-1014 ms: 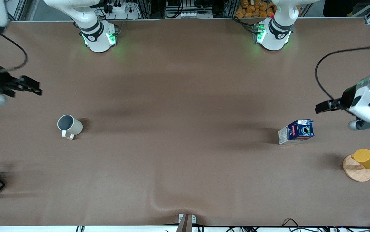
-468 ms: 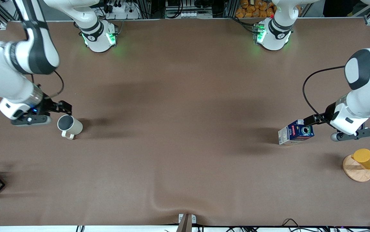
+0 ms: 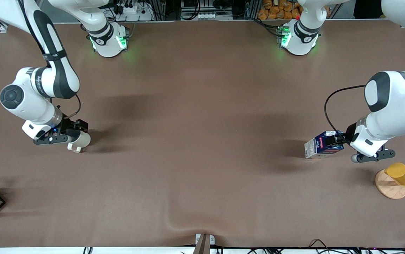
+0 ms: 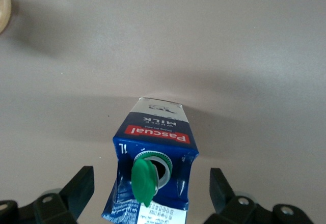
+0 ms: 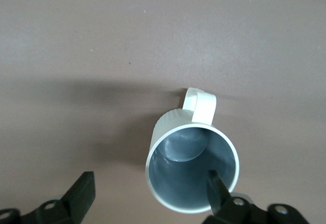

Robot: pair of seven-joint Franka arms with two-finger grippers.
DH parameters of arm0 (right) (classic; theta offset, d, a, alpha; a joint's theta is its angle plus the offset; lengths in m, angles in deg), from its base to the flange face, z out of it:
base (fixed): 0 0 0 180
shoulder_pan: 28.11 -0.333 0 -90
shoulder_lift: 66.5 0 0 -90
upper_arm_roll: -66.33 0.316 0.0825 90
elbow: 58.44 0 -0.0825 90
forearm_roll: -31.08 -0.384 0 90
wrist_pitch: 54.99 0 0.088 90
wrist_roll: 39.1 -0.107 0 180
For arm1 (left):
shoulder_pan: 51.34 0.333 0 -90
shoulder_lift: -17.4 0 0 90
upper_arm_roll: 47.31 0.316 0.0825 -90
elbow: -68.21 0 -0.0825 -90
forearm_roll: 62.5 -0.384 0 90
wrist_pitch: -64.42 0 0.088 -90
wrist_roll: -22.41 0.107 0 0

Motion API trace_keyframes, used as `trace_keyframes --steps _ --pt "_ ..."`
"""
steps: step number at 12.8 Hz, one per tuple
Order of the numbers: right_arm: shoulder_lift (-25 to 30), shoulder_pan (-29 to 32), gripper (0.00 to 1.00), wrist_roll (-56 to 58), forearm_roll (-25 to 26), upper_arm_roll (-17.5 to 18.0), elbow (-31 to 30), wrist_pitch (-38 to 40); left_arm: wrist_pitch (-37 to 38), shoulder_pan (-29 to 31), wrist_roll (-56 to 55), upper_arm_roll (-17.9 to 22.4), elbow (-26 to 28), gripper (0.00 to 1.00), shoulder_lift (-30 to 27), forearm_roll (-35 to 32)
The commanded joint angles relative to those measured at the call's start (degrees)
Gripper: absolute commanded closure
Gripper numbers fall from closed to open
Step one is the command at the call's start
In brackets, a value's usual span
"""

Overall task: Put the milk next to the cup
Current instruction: 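Close the left gripper on the carton while the right gripper grasps the mug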

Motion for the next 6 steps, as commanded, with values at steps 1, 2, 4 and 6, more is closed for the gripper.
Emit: trace_keyframes --steps 1,2,4,6 --pt "-4.4 0.3 0.23 0.1 0.3 0.5 0.5 -2.6 -0.7 0.3 0.8 -0.2 0.4 0.00 0.4 -1.3" --pt "-4.8 0.2 0.36 0.1 0.1 0.5 0.8 -2.6 -0.7 0.3 0.8 -0.2 0.5 0.00 0.8 -1.3" --pt "-4.8 0.3 0.73 0.0 0.1 0.5 1.0 -2.5 -0.7 0.3 0.9 -0.1 0.7 0.00 0.9 -1.3" --pt "-4.1 0.0 1.00 0.0 0.0 0.6 1.2 -2.2 -0.7 0.3 0.9 -0.1 1.1 0.10 1.0 -1.4"
